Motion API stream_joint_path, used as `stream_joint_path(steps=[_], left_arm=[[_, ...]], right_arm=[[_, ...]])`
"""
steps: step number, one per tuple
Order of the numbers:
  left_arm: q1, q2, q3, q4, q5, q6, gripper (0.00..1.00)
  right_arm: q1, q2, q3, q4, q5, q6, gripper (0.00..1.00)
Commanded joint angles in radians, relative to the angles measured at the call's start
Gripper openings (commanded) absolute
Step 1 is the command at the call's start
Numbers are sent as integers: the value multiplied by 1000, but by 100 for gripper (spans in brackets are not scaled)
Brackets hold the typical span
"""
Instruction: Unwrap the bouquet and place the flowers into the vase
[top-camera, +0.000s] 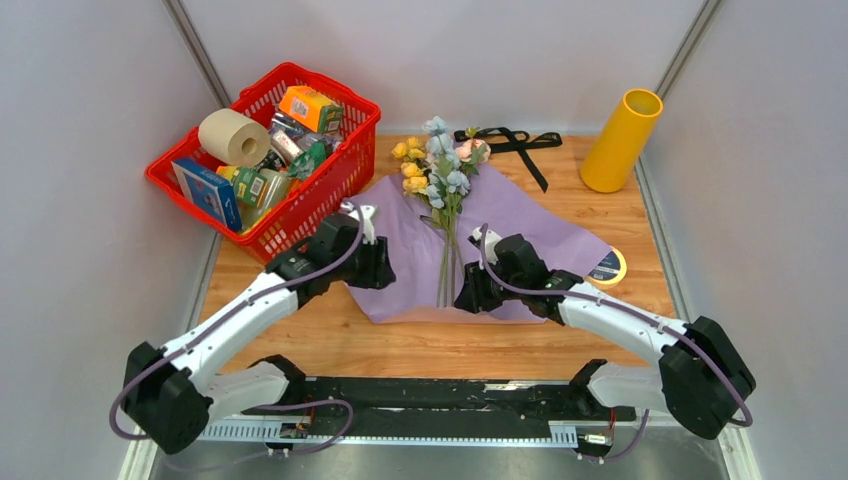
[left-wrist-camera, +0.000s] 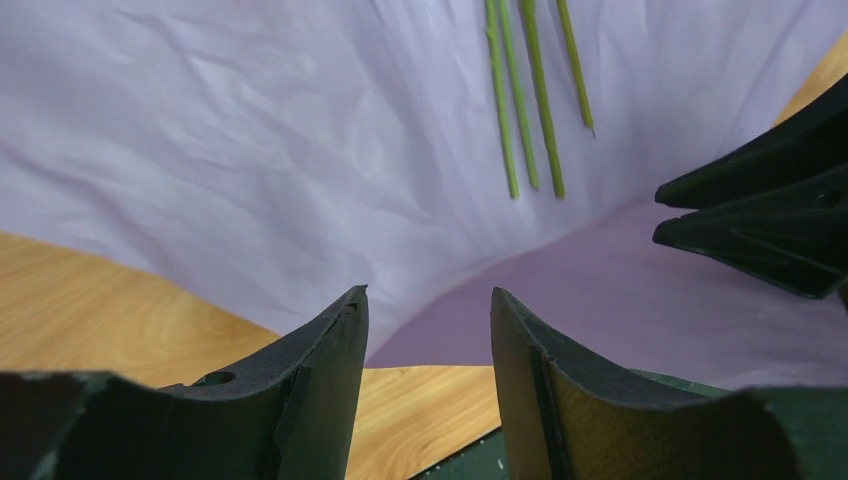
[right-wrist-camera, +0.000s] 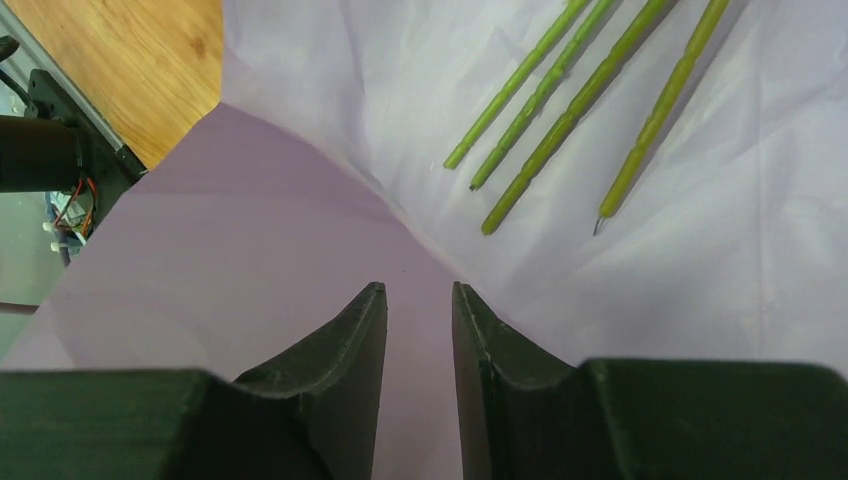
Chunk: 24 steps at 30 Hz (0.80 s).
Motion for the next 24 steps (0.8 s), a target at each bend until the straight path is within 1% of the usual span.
stream_joint_path(steps=[1,3,7,11,15,18,24], left_arm=[[-114,88,21,59,17,-38,56],[-159,107,2,92,15,-69,56],[-240,116,-112,199,14,-157,56],[-278,89,-199,230,-18,-217,55],[-301,88,-273,267,-17,-262,55],[-323,105,-285,267,-32,-282,55],[-409,141,-288,280,-104,-349,55]], right_arm=[[57,-61,-53,-19,77,139,33],[76,-76,-80,-19,100,173,33],[82,-142,-133,-24,155,244,33],[82,-222,-175,-25,215,322,33],[82,-250,-207,-15,237,371,33],[82,-262,-213,-10,258,387,33],[82,-304,-193,14,280,431,33]])
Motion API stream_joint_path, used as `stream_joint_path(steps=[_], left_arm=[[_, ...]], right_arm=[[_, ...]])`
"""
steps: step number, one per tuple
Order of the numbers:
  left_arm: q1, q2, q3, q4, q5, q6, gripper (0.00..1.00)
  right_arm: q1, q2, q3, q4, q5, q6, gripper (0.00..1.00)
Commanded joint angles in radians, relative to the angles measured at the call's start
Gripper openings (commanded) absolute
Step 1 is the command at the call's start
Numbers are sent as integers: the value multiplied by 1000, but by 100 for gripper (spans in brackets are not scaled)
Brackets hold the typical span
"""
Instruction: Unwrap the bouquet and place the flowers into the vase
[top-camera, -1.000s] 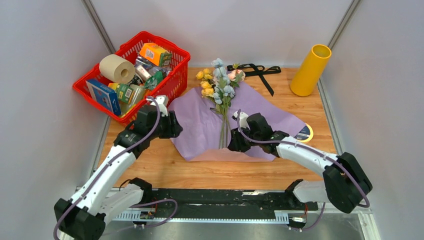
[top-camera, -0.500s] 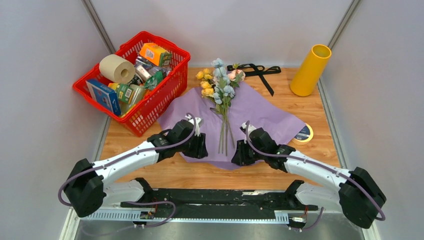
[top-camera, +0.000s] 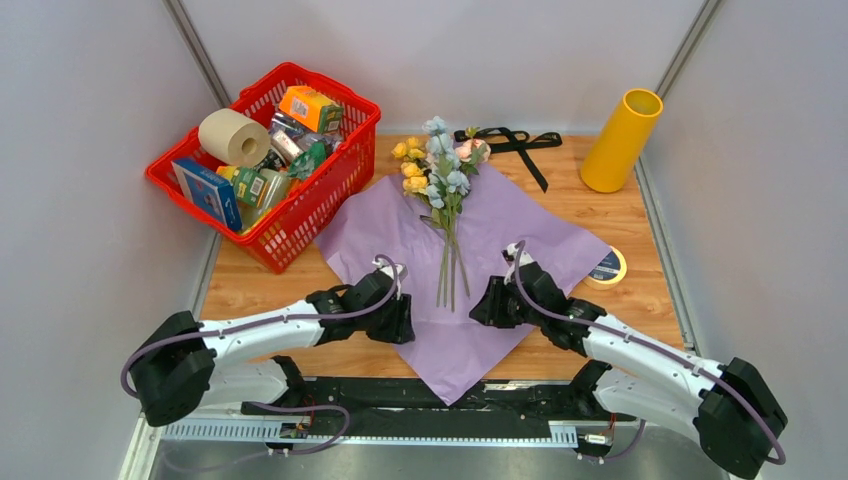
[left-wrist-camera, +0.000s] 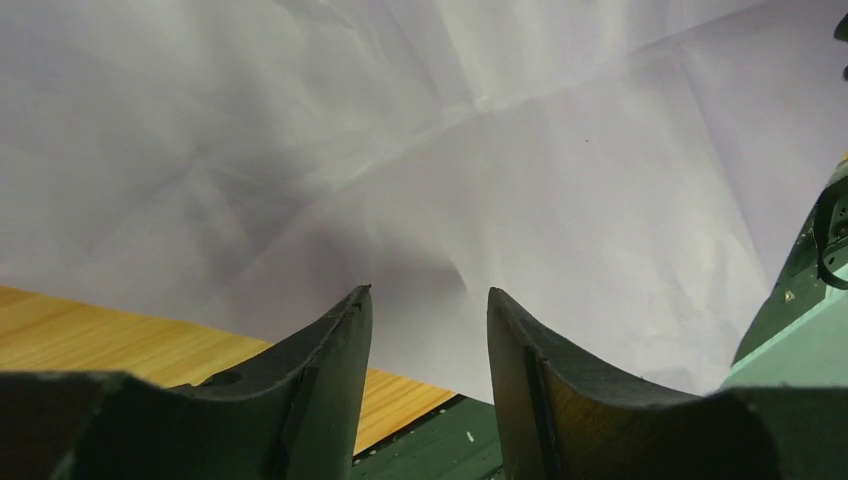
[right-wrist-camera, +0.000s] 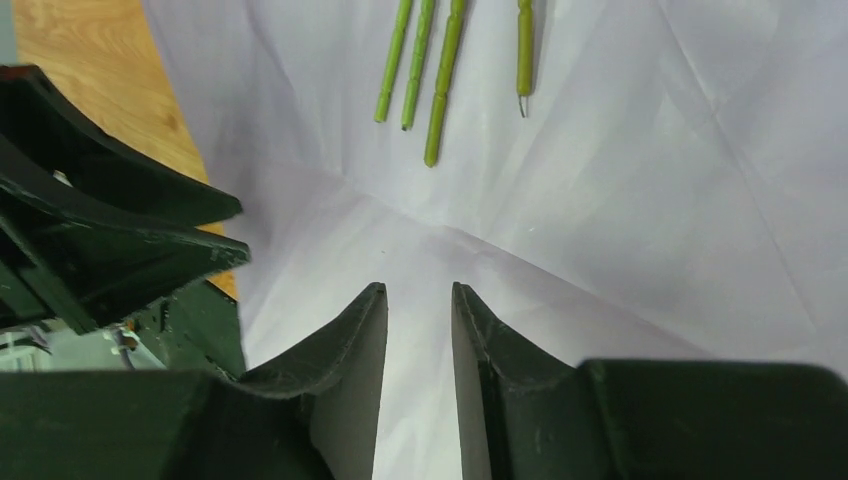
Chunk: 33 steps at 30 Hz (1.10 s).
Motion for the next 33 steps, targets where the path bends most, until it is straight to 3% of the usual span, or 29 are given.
stream_joint_path(steps=[1,10,17,20,25,30,33], left_arm=[[-70,32,9,49,-83,-81,55],[-164,108,88,-58,-230,-148,54],[-172,29,118,-101,-300,-146,54],[-172,-25,180,-162,-416,-77,54],[-172,-108,352,-281,-712,149,55],[-172,-234,417,-218,-754,420,59],[-172,-316,420,-222,-777,433,63]], right_arm=[[4,-42,23,55,22,59,33],[4,-13,-92,153,3,137,30],[4,-85,-210,135,84,203,29],[4,-119,-192,93,162,194,30],[4,-140,-77,104,241,16,43],[4,-28,93,208,391,-210,48],[2,123,213,274,446,-335,49]])
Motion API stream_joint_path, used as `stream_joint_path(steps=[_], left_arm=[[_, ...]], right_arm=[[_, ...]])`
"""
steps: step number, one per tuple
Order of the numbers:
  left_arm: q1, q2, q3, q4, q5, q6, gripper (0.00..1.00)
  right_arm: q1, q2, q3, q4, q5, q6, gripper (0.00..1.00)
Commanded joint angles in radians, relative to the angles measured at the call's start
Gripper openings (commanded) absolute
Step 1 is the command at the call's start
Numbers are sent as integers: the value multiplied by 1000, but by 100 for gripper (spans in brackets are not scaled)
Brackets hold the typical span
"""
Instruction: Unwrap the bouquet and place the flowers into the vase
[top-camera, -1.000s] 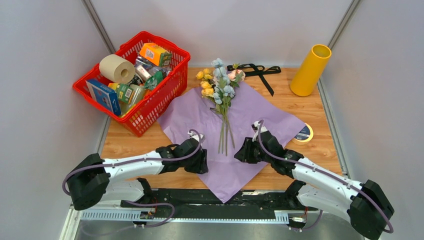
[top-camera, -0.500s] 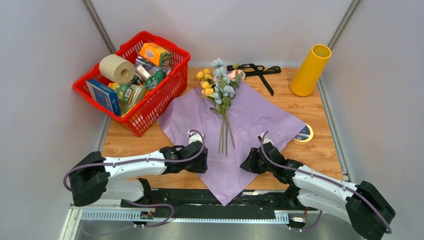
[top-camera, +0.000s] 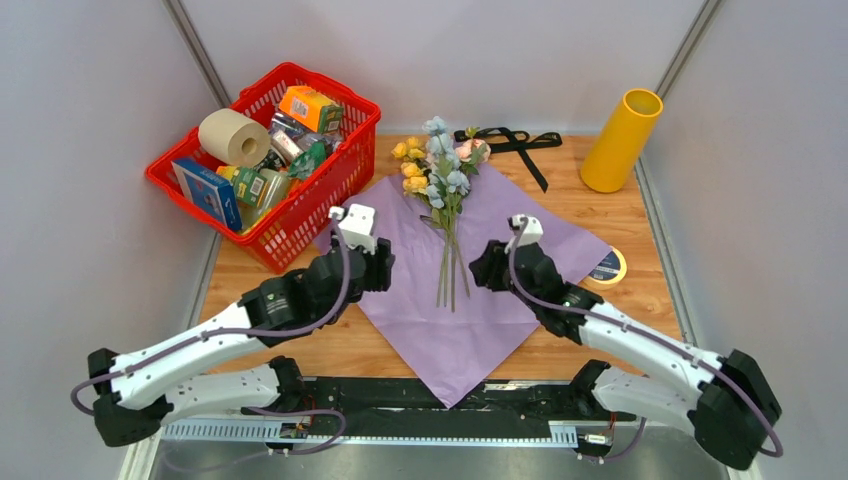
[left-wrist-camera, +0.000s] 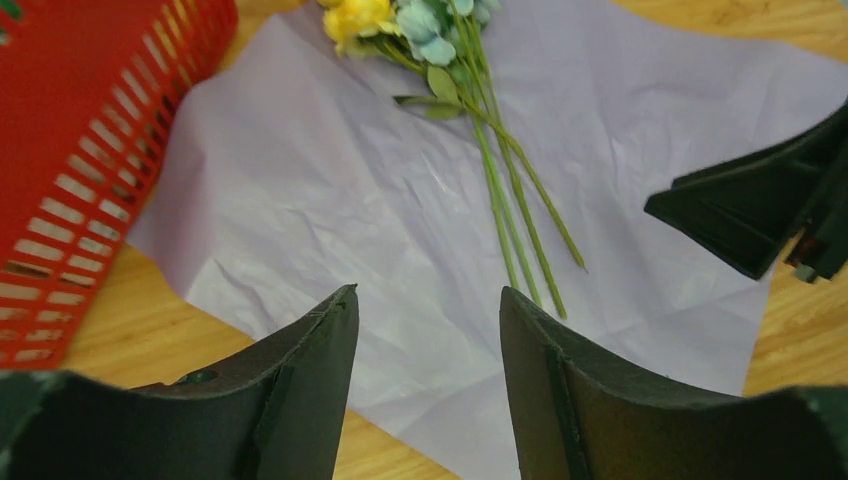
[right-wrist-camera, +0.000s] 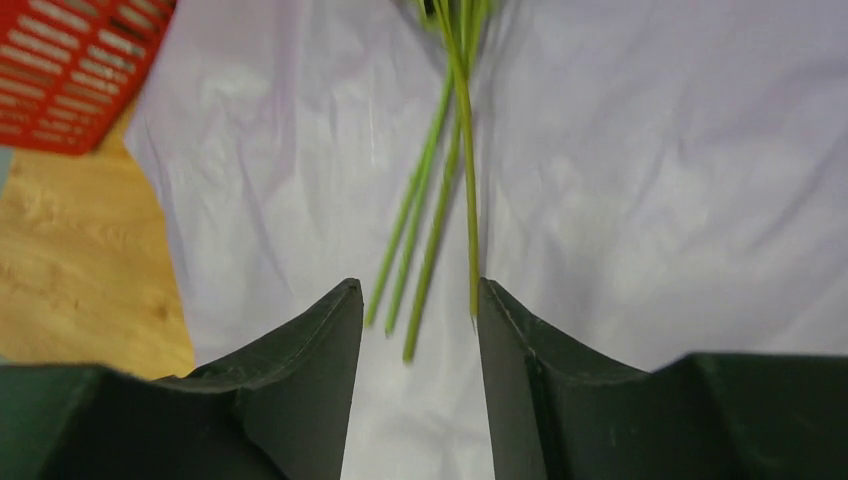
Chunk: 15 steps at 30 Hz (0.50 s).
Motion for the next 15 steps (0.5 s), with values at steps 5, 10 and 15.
stream_joint_path(steps=[5,10,15], left_arm=[[-3,-201,-16,-19,-57,230,67],[-3,-321,-57,-70,-68,270,69],[-3,-387,-110,-76,-33,246,69]], right_arm=[[-14,420,377,167,91,-419,49],[-38,659,591,99,67,-450,44],[-43,836,724,39,77,-564,38]])
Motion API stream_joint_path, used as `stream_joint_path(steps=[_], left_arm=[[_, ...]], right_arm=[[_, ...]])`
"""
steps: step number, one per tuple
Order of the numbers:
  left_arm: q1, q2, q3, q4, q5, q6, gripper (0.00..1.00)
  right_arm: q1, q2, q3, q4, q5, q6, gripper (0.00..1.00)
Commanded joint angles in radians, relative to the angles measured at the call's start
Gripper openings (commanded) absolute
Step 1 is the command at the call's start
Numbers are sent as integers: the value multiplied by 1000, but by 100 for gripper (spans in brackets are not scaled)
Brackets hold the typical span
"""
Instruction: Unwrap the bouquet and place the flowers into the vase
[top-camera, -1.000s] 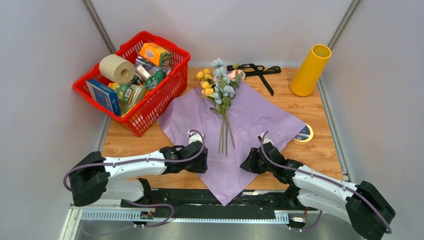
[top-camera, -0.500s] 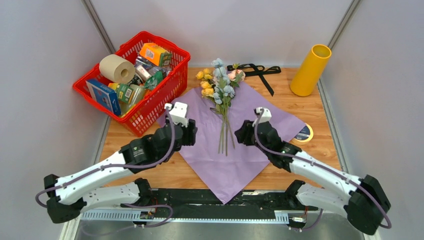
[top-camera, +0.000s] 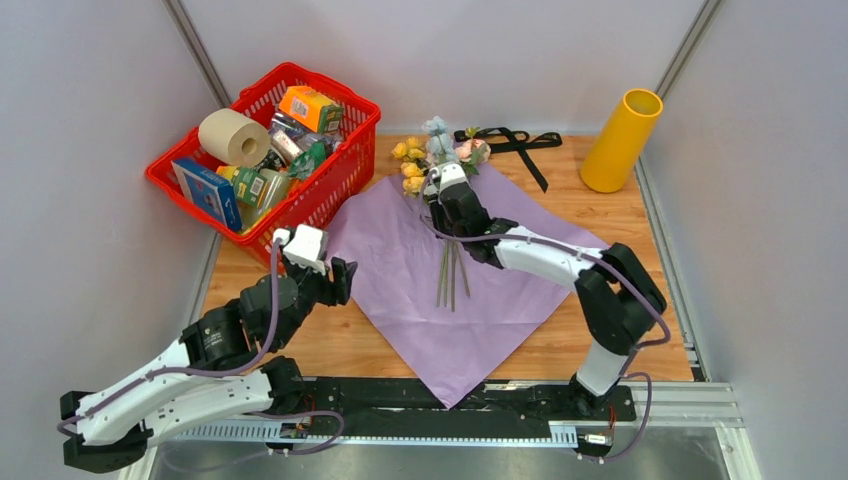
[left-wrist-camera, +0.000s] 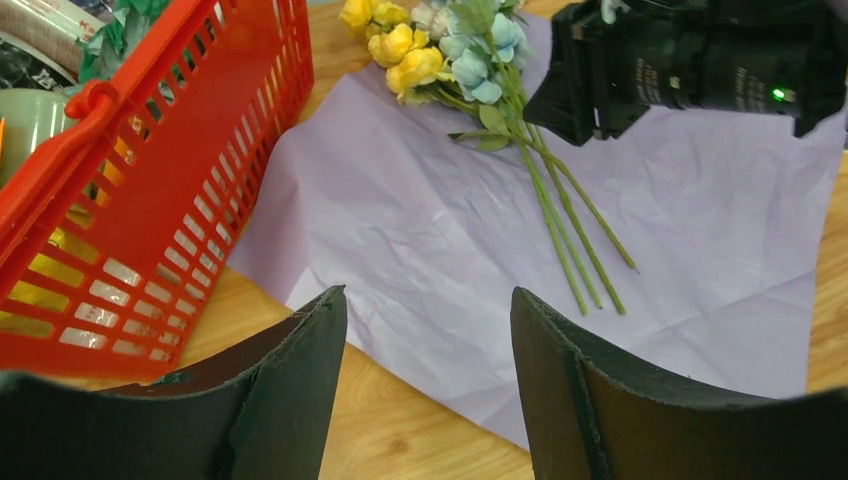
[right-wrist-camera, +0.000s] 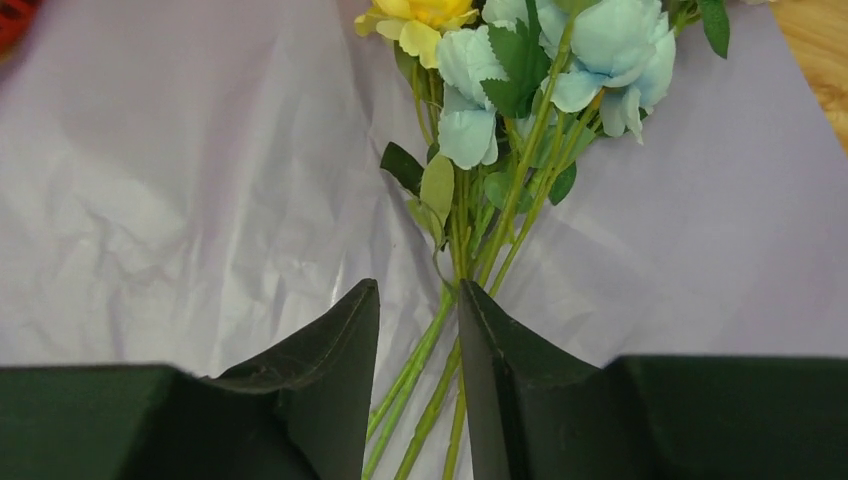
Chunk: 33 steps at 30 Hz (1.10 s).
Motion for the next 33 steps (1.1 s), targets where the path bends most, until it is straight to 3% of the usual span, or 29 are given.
stream_joint_path(steps=[1,15,26,33], left_arm=[[-3,-19,-21,-22,34,29,69],[-3,183,43,-147,-61,14,67],[-3,91,32,-134,-141,3,67],[-3,16,17,-121,-171,3,67]], right_arm=[[-6,123,131,-60,25,-141,37],[-11,349,307,-126,127,-316,34],[-11,415,349,-132,139,-340,29],[-11,394,347,-133,110,-354,15]])
